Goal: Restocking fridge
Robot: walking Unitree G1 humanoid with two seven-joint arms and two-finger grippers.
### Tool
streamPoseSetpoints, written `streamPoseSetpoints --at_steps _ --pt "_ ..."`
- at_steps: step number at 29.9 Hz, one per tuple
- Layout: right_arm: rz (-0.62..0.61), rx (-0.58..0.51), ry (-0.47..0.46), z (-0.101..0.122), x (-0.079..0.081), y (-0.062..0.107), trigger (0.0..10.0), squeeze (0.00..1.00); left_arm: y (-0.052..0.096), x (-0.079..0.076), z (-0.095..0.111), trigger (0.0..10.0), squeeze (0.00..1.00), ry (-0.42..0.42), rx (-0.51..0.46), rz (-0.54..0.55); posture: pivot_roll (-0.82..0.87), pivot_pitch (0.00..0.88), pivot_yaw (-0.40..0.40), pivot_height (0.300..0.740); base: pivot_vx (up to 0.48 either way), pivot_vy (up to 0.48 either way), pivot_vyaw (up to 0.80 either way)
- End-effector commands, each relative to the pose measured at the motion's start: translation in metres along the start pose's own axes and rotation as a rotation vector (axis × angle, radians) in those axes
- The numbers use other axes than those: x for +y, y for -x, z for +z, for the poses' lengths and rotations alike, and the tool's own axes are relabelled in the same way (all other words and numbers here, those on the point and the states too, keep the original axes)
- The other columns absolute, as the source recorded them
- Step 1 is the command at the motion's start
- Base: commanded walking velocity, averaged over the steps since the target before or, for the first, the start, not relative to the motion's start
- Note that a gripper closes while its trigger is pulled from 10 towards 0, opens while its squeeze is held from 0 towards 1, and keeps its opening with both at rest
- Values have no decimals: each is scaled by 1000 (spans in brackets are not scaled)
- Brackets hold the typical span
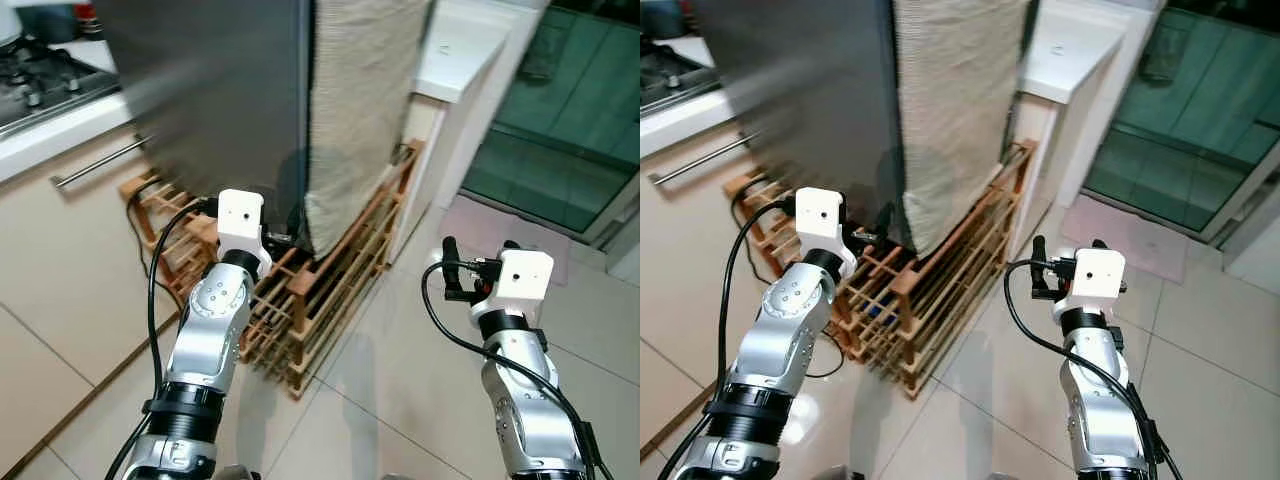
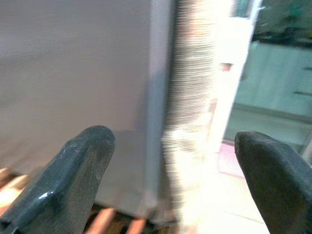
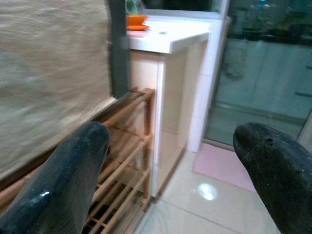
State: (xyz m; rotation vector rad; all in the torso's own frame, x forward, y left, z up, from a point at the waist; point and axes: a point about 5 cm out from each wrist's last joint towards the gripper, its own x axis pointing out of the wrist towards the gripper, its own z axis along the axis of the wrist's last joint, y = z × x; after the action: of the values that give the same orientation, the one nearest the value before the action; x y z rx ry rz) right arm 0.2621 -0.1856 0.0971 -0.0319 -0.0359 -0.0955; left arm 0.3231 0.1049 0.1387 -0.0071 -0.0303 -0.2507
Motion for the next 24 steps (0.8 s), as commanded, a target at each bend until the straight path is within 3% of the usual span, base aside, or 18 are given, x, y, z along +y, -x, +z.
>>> streamPoseSetpoints --at_steps 1,9,11,19,24 --pt "14 1 -10 0 3 -1 10000 0 -2 7 1 10000 0 -23 2 24 26 8 -29 740 0 0 0" --pt "42 3 27 0 4 2 10000 0 -12 4 8 10000 0 -67 -19 -6 17 10 -39 740 0 0 0" --pt "65 3 19 -2 8 1 10000 0 -16 0 10 10000 0 -104 -34 -41 30 0 -34 740 0 358 -694" --pt "67 14 4 -7 14 1 10000 0 -13 -6 10 10000 0 -109 -47 -108 41 0 -19 740 182 404 -692" --pt "74 17 9 -9 16 1 10000 0 -13 -1 10 10000 0 -93 -45 -75 48 0 -17 740 110 301 -674"
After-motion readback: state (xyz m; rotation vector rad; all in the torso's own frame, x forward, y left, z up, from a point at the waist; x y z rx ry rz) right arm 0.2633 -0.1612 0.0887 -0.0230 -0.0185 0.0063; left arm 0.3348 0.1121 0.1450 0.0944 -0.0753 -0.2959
